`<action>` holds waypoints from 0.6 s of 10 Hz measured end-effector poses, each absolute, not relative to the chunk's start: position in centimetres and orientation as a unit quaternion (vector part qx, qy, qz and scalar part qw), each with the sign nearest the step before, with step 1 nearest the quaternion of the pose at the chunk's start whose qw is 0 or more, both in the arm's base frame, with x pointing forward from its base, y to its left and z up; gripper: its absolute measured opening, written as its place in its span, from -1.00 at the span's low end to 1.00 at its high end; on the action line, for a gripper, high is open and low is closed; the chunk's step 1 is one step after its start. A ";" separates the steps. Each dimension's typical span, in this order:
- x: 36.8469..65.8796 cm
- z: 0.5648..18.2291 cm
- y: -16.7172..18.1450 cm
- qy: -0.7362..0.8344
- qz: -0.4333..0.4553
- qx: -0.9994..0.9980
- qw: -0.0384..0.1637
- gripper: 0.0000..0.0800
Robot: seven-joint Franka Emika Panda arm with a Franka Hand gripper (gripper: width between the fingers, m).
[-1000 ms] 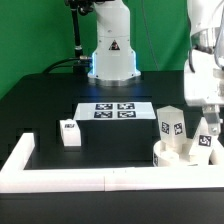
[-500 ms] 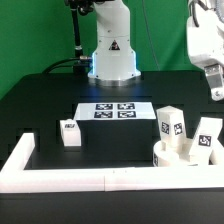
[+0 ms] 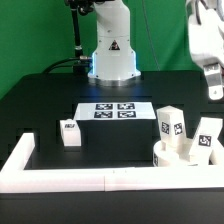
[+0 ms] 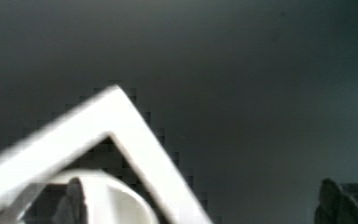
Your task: Assemble stool
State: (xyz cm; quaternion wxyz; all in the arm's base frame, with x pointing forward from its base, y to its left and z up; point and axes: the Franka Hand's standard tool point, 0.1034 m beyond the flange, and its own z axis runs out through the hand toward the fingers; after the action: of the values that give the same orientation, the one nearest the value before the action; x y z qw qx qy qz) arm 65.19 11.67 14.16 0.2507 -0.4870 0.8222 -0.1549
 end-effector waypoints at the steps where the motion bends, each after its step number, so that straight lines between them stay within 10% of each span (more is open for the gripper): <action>1: 64.6 15.8 9.5 0.800 -0.172 -0.518 0.247 0.62; 6: 64.5 18.2 6.3 0.630 -0.251 -0.710 0.192 0.62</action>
Offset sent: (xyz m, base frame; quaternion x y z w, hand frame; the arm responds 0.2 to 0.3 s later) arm -0.0125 -0.0446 -0.0077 0.0637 -0.0290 -0.3868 0.9195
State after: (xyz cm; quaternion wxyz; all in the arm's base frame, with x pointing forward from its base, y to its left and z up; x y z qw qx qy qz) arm 64.55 6.32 18.16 0.1924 -0.7098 0.6295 -0.2509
